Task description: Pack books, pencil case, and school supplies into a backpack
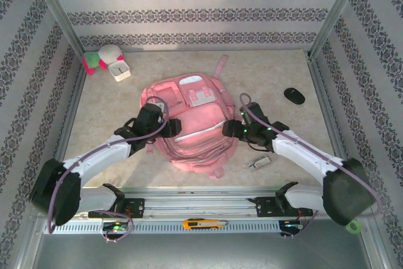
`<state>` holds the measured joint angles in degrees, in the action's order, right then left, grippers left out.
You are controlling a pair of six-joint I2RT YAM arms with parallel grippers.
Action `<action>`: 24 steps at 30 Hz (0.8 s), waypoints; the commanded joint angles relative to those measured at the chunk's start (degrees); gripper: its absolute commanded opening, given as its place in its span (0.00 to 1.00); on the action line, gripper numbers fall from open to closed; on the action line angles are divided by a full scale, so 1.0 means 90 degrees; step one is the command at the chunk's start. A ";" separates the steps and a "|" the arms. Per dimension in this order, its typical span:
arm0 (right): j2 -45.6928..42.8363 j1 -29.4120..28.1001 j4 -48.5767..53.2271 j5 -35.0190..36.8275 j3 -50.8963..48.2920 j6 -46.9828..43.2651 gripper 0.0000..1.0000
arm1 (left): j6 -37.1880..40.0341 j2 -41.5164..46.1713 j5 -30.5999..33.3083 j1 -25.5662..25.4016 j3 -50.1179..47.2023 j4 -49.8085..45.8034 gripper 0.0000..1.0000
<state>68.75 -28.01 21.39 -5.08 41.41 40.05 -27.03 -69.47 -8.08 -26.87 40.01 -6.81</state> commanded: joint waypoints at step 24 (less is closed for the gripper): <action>-0.1430 0.0525 -0.0640 -0.2063 -0.0763 -0.0174 0.77 | 1.1208 -0.3193 -0.3087 0.2986 0.3050 -0.4921 0.69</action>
<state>57.65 -22.39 17.04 -23.66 35.90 37.39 67.40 -96.16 -35.62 -0.36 65.21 -46.76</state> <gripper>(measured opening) 0.774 0.698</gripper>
